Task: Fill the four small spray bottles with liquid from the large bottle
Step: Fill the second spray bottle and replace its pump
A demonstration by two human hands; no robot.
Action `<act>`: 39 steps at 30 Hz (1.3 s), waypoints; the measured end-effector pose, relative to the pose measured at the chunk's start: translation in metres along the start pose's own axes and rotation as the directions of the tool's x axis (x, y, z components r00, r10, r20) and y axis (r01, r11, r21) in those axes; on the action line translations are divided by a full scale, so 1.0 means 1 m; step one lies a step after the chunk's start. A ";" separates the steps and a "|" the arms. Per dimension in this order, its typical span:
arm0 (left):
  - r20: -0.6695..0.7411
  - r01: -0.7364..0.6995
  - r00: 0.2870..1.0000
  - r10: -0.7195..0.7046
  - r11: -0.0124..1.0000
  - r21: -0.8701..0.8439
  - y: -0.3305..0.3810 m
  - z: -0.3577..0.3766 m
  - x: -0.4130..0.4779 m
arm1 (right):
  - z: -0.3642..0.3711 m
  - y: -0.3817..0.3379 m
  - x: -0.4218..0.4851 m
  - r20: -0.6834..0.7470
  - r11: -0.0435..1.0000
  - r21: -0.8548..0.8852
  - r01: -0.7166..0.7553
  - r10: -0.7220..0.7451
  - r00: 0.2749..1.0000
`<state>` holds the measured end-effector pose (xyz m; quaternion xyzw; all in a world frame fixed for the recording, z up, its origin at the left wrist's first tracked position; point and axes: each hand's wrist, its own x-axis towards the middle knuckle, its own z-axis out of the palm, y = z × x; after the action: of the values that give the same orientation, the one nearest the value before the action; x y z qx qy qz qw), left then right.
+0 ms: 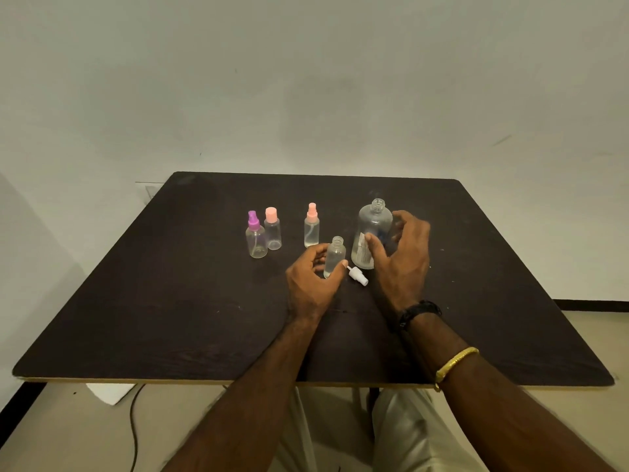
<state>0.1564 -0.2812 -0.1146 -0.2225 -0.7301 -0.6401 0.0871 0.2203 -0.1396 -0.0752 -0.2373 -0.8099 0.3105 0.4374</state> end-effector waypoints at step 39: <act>0.001 0.008 1.000 -0.008 0.999 0.034 -0.003 -0.001 0.002 | -0.009 -0.010 -0.004 0.032 0.950 0.127 0.286 -0.292 0.956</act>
<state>0.1534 -0.2823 -0.1164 -0.2183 -0.7418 -0.6280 0.0878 0.2290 -0.1458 -0.0665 -0.0813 -0.8262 0.2977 0.4713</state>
